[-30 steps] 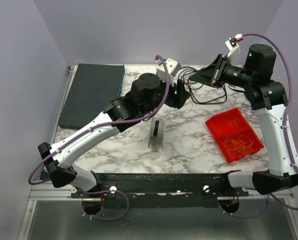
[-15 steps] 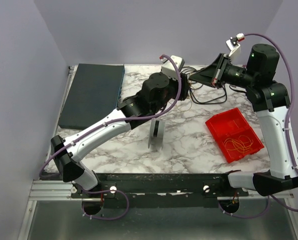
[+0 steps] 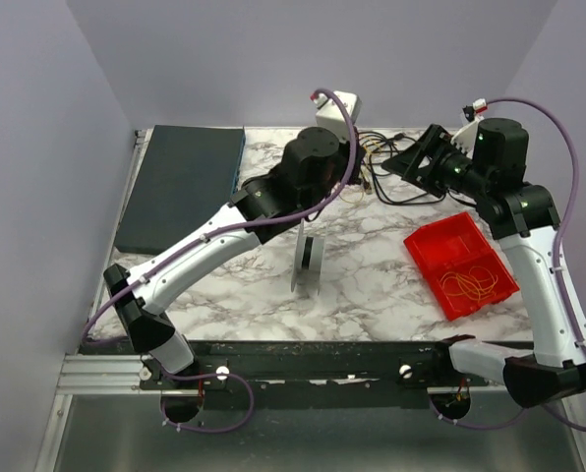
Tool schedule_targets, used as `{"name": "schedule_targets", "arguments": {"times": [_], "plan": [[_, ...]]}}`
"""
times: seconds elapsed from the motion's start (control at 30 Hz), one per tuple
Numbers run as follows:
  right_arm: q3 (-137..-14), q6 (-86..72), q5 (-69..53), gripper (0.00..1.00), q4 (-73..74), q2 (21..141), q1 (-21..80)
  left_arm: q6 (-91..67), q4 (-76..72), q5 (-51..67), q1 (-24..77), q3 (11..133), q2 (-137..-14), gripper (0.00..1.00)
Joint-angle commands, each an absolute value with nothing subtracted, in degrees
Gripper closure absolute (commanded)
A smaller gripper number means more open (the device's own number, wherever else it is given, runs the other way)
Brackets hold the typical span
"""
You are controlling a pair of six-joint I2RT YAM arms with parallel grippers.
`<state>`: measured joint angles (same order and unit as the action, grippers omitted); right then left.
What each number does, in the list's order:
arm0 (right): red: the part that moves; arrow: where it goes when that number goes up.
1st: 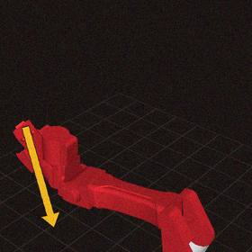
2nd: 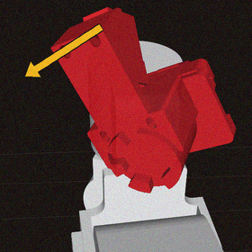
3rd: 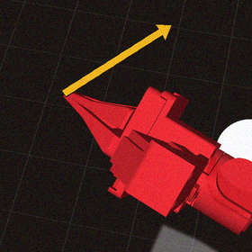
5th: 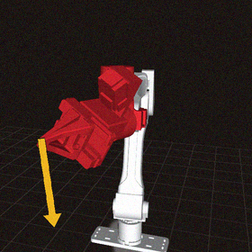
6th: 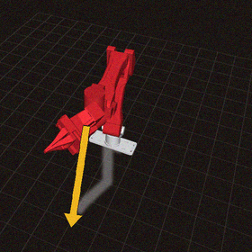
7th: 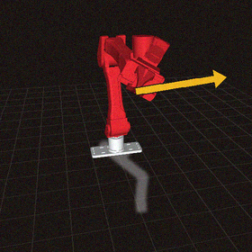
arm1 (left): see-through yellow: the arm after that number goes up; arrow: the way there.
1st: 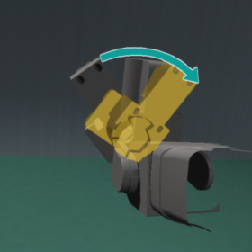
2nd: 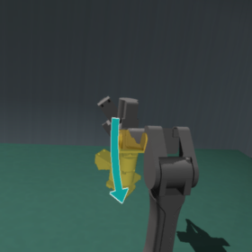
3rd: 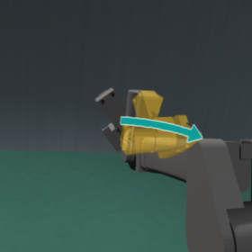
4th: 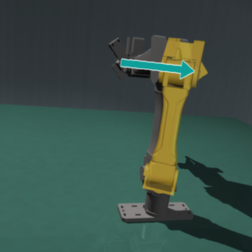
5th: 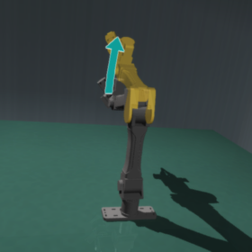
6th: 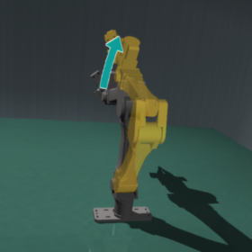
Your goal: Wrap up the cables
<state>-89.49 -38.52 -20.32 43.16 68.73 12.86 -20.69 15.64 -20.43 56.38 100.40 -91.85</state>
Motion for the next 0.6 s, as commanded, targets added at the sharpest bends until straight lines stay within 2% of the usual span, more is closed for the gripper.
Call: {"name": "schedule_targets", "arguments": {"times": [0.0, 0.2, 0.43, 0.57], "plan": [[-84.9, -37.5, -10.7, 0.26, 38.1, 64.8, 13.2, -24.2, 25.6, -24.2, 56.6, 111.1, -92.9, 1.0], [-76.6, -36.9, -11.9, 0.25, 28.5, 60.7, 13.7, -24.4, 28.2, -21.3, 56.6, 115.6, -94.1, 1.0], [-72.9, -38.0, -12.7, 0.23, 21.3, 54.8, 13.8, -24.7, 29.8, -20.1, 56.6, 117.3, -95.4, 1.0], [-70.6, -40.1, -18.0, 0.24, 17.1, 54.6, 13.9, -25.4, 29.6, -19.3, 56.6, 116.4, -95.4, 1.0]]}}
